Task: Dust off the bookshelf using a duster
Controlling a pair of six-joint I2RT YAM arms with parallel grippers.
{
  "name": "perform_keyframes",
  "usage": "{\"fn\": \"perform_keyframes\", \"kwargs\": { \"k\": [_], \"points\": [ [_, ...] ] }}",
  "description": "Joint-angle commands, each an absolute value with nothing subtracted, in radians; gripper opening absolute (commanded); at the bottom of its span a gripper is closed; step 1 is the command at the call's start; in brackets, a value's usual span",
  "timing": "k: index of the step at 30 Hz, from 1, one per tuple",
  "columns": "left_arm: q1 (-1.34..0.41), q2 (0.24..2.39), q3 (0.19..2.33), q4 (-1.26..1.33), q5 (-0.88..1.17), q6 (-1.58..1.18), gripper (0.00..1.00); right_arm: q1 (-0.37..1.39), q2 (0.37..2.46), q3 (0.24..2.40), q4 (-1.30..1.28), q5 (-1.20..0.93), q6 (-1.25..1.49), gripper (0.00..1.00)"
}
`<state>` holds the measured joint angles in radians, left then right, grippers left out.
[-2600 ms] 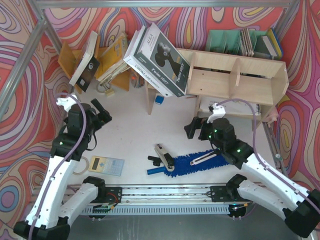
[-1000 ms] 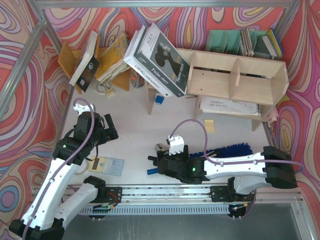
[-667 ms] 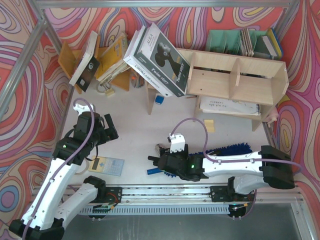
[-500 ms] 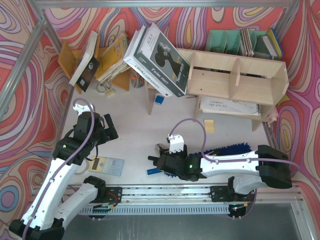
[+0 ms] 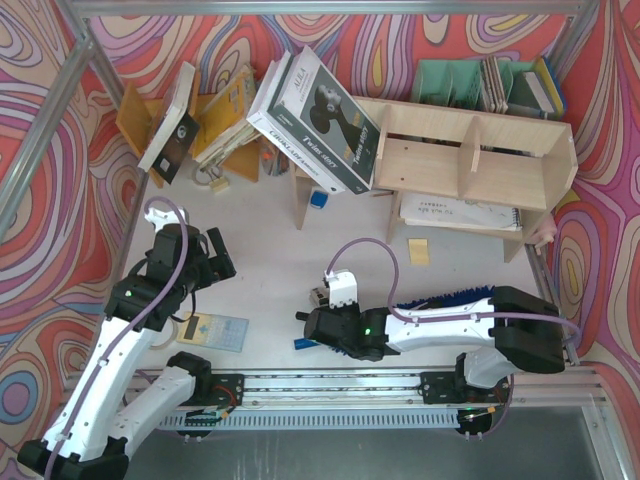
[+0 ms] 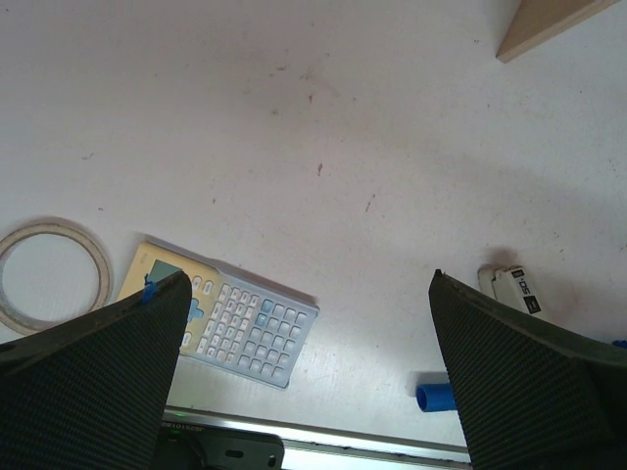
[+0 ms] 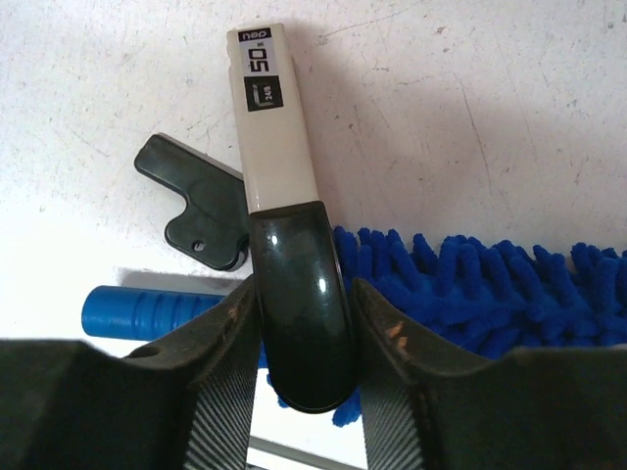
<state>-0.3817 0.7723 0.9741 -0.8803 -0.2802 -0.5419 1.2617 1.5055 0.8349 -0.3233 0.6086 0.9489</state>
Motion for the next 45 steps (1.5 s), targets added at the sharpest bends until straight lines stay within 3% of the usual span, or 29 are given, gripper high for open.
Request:
{"fn": "perform_keyframes", "kwargs": {
  "k": [1,5,25,45],
  "points": [
    [-0.385,0.763,0.959,-0.891,-0.299,-0.549,0.98,1.253,1.524,0.851,-0.321,0.610,0.960,0.38],
    [-0.385,0.765,0.959,-0.891,-0.299,-0.549,0.99,1.254,1.522,0.841,-0.309,0.613,0.964,0.29],
    [-0.385,0.772,0.960,-0.893,-0.311,-0.554,0.98,1.258,1.486,0.821,-0.267,0.698,0.975,0.10],
    [-0.385,0.786,0.960,-0.891,-0.310,-0.552,0.98,1.265,1.494,0.923,-0.435,0.827,1.079,0.09]
  ]
}}
